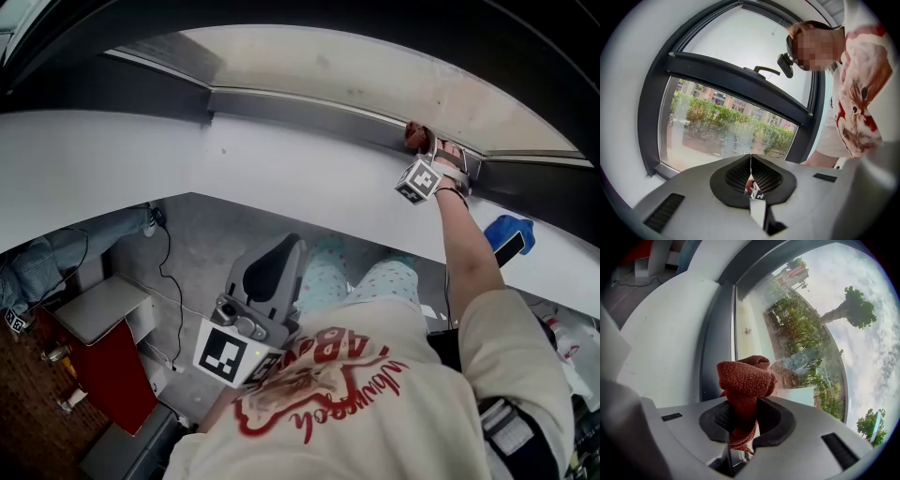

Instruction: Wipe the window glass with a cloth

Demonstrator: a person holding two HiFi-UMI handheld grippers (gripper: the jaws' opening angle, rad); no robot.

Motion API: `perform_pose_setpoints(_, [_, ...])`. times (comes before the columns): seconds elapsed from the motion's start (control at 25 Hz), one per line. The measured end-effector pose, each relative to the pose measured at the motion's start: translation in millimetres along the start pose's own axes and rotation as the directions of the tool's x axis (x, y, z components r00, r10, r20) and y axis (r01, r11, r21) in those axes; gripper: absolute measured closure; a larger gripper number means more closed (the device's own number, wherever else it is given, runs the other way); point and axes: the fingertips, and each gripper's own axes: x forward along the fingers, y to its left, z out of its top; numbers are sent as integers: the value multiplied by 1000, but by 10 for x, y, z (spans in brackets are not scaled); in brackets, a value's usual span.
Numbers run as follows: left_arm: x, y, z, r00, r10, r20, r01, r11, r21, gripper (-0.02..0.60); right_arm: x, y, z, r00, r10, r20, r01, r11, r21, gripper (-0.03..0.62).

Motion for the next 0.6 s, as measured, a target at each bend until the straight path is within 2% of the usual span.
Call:
perform_pose_setpoints(0.2, [31,22,-1,1000,7,1,-7,1000,-6,560,116,104,-52,994,86,-73,-87,996,-4,512])
perform_pose_setpoints(0.32, [57,9,39,1000,5,12,-5,1000,-7,560,113,47,-109,987,101,-123,-102,995,1,513])
perform_pose_setpoints(0.44, [110,-17,185,999,-21,46,21,1000,-7,560,-70,-171,-118,989,73,-130,-66,996,56,513])
perform_pose_setpoints(0.6, [163,-59,480,990,-96,101,95,995,13,560,-623,-459,10,999,-10,-39,14,993,114,513])
